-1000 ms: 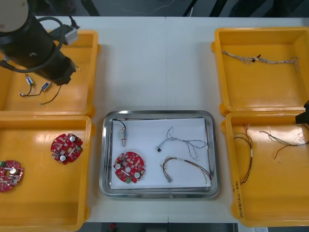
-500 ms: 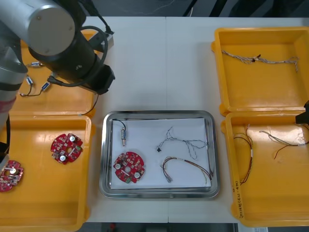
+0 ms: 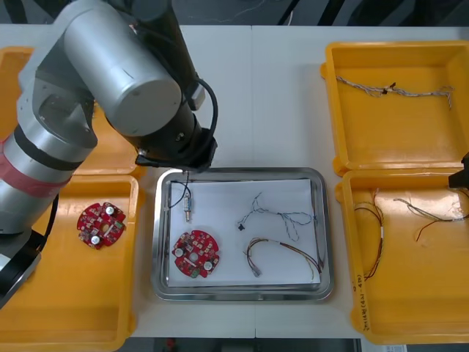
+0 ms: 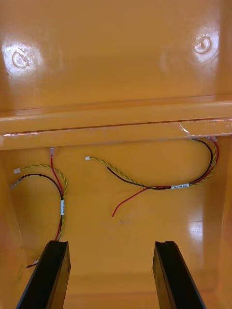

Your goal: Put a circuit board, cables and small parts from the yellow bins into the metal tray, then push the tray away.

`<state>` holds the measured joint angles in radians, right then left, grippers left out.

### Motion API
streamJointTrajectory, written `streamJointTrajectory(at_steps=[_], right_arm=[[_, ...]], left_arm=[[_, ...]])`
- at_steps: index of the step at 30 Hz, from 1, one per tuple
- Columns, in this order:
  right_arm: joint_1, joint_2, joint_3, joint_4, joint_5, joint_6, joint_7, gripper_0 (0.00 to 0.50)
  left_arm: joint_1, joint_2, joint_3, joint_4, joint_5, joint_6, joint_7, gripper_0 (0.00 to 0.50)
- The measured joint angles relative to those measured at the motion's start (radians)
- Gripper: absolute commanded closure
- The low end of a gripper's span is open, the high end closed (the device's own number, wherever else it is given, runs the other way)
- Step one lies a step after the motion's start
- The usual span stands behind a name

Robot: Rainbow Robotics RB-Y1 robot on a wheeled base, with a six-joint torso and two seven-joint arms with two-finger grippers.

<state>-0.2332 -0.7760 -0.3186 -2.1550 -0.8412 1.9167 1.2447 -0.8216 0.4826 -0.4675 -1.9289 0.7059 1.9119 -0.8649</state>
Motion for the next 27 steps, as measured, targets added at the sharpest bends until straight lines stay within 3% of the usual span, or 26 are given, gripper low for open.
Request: streamJointTrajectory(at_steps=[7, 16, 27], right_arm=[[0.000, 0.000, 0.000, 0.000, 0.000, 0.000, 0.000, 0.000], [0.000, 0.000, 0.000, 0.000, 0.000, 0.000, 0.000, 0.000], [0.000, 0.000, 0.000, 0.000, 0.000, 0.000, 0.000, 0.000]], left_arm=[[0.000, 0.000, -0.118, -0.001, -0.025, -0.016, 0.041, 0.500], [0.000, 0.000, -0.240, -0.001, -0.076, -0.131, 0.318, 0.500], [0.009, 0.005, -0.315, 0.039, -0.089, -0.236, 0.324, 0.500]])
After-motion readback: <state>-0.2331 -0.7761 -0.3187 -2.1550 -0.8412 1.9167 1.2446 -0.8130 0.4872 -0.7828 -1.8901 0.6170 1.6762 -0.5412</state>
